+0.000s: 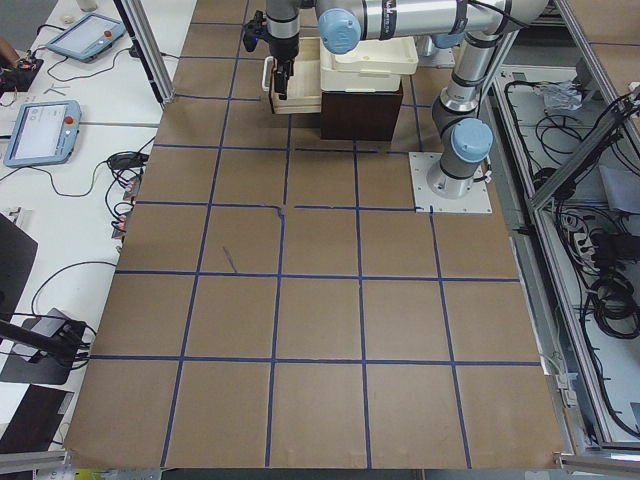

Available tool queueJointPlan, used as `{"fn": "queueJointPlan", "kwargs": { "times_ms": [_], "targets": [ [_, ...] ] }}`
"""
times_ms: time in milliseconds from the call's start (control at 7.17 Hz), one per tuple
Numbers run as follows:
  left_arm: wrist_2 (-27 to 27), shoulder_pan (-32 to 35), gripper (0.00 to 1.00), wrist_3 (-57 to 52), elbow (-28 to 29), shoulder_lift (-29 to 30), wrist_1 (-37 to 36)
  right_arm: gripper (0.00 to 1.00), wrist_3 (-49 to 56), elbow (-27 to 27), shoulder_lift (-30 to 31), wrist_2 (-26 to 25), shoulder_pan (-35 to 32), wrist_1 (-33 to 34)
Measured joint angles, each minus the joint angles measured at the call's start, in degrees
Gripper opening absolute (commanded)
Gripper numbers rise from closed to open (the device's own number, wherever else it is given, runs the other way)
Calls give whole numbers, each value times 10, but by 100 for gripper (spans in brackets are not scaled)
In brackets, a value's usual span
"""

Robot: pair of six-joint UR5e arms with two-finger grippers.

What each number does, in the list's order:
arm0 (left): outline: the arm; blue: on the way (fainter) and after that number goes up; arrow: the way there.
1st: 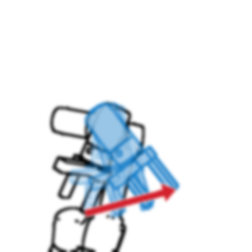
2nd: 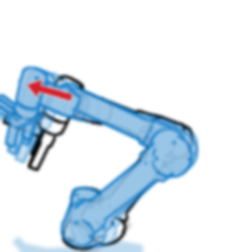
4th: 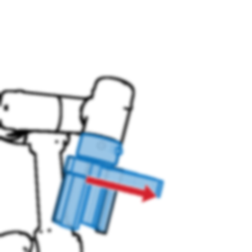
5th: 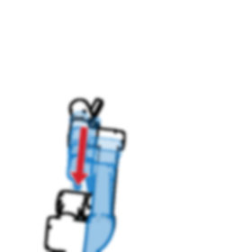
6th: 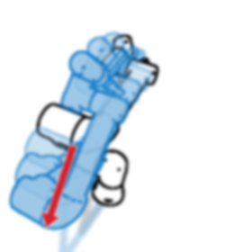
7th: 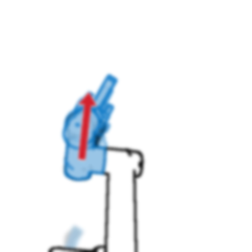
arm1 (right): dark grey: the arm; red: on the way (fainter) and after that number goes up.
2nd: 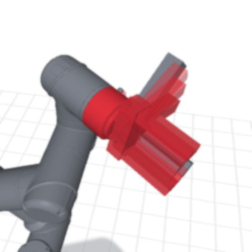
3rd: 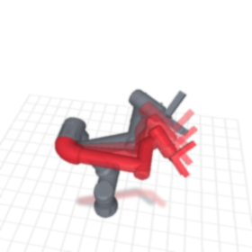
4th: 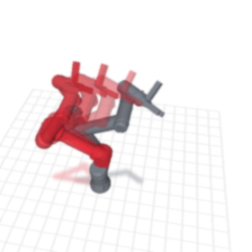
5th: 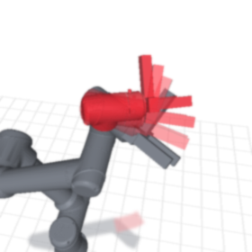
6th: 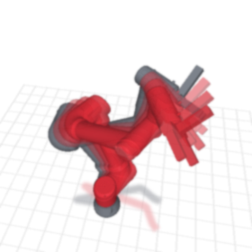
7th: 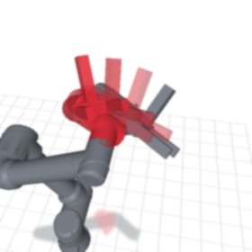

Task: Put scissors in drawer and close it
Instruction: 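Lift the scissors with the right gripper and carry them over the drawer, then lower the scissors into the open drawer with the right gripper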

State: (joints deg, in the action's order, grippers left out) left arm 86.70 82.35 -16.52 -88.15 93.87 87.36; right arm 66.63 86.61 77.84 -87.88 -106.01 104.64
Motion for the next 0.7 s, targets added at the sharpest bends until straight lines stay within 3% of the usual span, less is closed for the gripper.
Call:
{"fn": "queueJointPlan", "kwargs": {
  "times_ms": [698],
  "targets": [
    [0,0,100,0,0,0,0,7,-1,-28,-77,-21,-64,32]
  ]
}}
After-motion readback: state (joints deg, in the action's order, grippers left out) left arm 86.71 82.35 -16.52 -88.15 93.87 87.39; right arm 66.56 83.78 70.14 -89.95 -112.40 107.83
